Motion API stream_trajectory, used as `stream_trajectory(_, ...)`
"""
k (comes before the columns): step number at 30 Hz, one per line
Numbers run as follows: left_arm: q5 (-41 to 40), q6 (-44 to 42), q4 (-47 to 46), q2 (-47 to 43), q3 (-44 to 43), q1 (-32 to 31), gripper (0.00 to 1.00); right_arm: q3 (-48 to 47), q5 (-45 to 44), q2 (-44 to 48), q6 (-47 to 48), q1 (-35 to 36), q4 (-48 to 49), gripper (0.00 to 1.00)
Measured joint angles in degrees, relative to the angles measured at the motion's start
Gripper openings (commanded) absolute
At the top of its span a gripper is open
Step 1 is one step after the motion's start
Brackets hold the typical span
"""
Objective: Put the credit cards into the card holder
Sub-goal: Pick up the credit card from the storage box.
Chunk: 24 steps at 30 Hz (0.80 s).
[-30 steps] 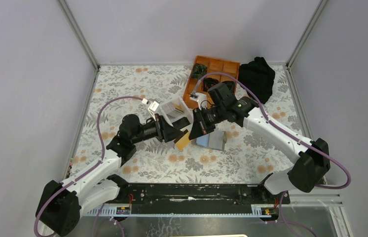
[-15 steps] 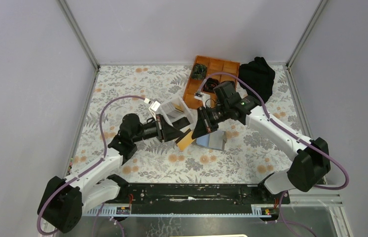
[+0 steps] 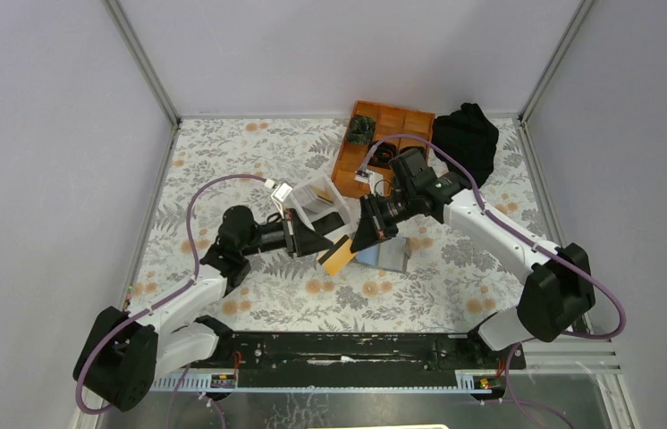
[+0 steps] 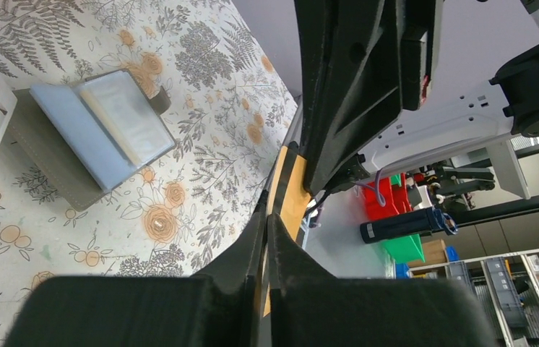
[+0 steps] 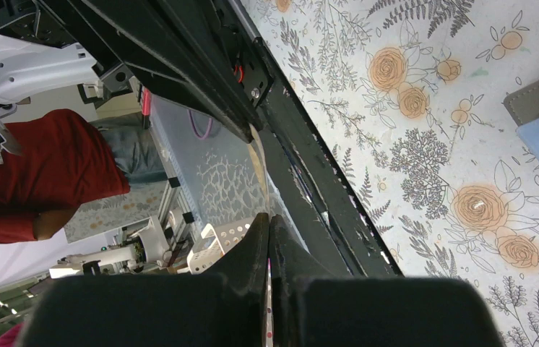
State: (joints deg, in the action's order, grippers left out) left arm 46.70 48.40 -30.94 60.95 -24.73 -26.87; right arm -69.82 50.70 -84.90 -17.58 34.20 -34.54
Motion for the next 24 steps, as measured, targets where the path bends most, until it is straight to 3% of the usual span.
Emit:
stream_trajectory(1,0.13,0.35,-0.46,0.13,0.15,0.04,0.00,0.00,0.02,-0.17,0.00,-0.11,-0.13,0.00)
stream_trajectory(24,2.51,3.15,-3.19,2.82,0.90,1.14,0.01,-0.48,3.69,-5.27,0.02,-1.64,-0.52,0.00)
